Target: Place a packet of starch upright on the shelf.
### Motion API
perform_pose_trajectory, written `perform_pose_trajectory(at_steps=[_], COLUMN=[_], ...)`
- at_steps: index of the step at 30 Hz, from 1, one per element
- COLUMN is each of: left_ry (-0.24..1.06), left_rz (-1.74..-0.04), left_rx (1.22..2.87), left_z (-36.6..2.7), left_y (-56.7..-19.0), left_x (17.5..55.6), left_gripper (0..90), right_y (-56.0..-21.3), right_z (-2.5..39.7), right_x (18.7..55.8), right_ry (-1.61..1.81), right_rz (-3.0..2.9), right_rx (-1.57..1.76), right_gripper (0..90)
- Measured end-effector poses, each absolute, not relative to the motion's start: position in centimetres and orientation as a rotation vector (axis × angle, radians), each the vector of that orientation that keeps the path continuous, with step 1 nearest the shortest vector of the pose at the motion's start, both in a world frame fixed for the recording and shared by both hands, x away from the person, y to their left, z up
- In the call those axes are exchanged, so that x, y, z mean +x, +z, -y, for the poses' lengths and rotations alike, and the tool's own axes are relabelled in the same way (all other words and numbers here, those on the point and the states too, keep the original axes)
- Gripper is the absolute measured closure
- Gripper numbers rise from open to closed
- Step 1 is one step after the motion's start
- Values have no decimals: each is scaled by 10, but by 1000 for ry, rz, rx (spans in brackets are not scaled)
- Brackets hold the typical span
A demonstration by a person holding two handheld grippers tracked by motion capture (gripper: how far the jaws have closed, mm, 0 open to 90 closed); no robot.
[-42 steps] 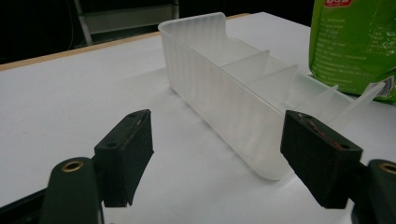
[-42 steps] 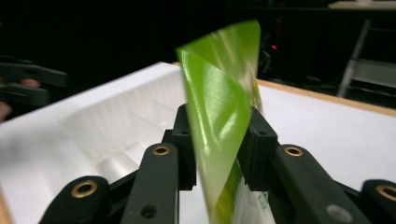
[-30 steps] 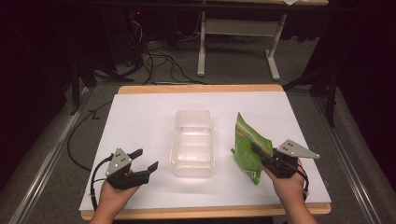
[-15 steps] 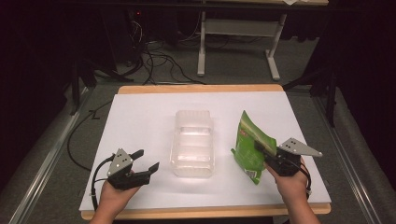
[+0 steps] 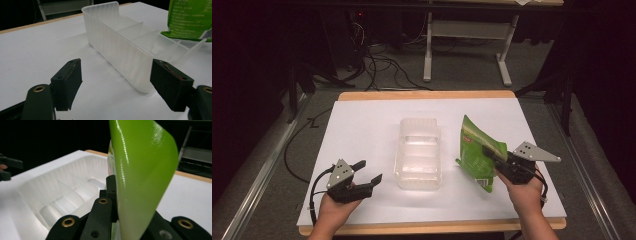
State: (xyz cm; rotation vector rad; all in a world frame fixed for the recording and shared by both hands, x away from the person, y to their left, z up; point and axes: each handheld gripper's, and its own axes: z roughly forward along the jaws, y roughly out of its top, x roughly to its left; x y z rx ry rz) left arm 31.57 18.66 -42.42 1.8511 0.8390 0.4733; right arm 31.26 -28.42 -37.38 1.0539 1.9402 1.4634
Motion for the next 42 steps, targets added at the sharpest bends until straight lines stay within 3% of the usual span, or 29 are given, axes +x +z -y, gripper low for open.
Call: perform_pose_trajectory(at_steps=[20,42], left_ry=[488,500], left_rz=[-851,-854], left_rx=[1849,1841], left_z=[-189,-193], left_y=[-425,-424], left_x=[316,316], left_gripper=[261,261], right_y=[-333,-335], right_z=[241,161], right_x=[338,364], right_ry=[1631,1732], right_rz=[-1994,-2173], right_rx=[848,651], right_gripper=[900,900])
